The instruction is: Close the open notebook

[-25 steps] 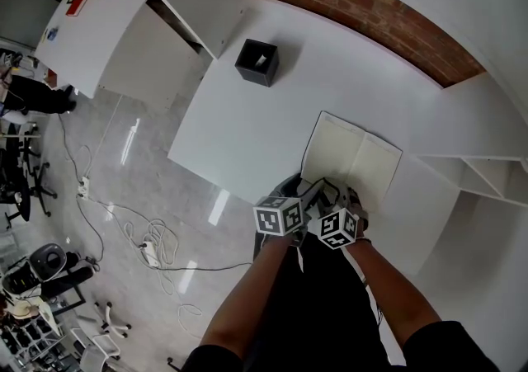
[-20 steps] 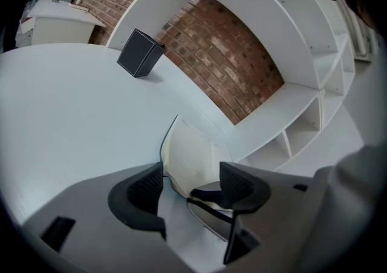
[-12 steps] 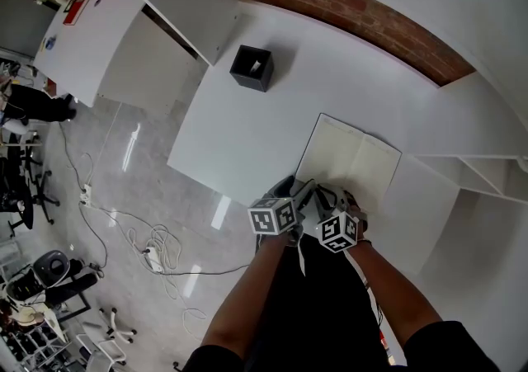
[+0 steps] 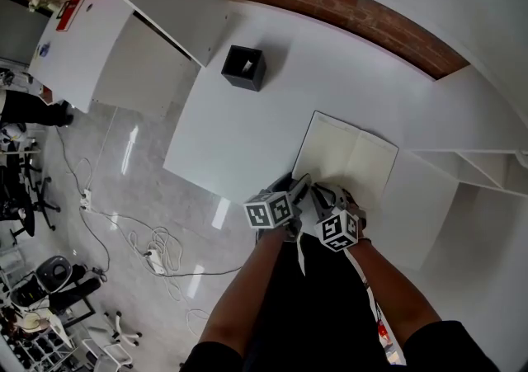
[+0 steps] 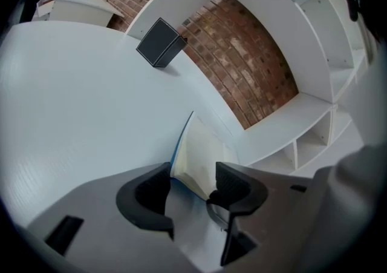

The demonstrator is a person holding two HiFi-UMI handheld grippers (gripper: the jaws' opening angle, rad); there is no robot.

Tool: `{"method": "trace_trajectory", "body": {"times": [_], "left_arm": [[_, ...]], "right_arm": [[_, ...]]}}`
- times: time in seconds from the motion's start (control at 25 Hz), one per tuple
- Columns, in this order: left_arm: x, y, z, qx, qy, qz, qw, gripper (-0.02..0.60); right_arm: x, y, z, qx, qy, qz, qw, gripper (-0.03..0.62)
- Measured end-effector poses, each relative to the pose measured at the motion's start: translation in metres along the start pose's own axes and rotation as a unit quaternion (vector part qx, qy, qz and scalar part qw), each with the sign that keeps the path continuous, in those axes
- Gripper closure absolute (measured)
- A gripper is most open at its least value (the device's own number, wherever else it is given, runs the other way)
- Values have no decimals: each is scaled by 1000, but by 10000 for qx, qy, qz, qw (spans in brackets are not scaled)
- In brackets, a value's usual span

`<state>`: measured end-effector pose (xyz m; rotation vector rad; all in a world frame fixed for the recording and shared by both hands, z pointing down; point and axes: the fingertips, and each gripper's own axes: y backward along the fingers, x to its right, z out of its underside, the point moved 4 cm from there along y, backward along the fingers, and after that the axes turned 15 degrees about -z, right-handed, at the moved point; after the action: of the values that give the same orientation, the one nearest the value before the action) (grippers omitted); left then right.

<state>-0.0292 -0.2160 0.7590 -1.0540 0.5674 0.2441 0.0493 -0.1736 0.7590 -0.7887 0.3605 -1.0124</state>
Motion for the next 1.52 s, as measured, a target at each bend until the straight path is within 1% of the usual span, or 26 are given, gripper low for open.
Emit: {"method": "trace_trajectory", "body": {"times": [0.08,0.16,0.28,0.36,0.48,0.6,0.72,0.84,1.0,1.28,1.36,1.52], "left_arm": [[-1,-1,0,-36,0,-1,10000,374],[-2,0,-3,-33,-91,-26,9999,438],[-4,2,-5,-94,-194,-51,9998,470],[-1,4,-6,-121,-191,-18,9997,498],[4,8,-7,-146,-246,53,9996,523],[5,8,-7,-216,-270,96,9994,531],[7,9,-10,-296,-227,223,9991,539],[9,10,-12,-359,-271,293,9986,540],[9,11,-13,-441,-364,340,9978,541],[22,21,-19,-521,-574,449,9960,545],[28,25,-22,-533,-674,501,9950,545],[42,35,-22,-617,-885,670,9919,545]], "right_arm": [[0,1,0,43,14,3,10000,560],[1,1,0,68,60,18,10000,563],[1,1,-1,49,97,62,9999,565],[0,1,0,25,75,91,9999,565],[-1,1,0,-34,44,121,9999,566],[-2,0,-1,-87,66,154,9998,569],[-2,0,-3,-93,52,199,9997,569],[-1,0,-4,-61,-54,248,9997,565],[-1,-4,-4,-5,-345,283,9990,559],[-1,7,-13,38,-799,445,9958,549],[0,13,-18,127,-920,460,9946,549],[-2,27,-26,357,-1230,482,9906,526]]}}
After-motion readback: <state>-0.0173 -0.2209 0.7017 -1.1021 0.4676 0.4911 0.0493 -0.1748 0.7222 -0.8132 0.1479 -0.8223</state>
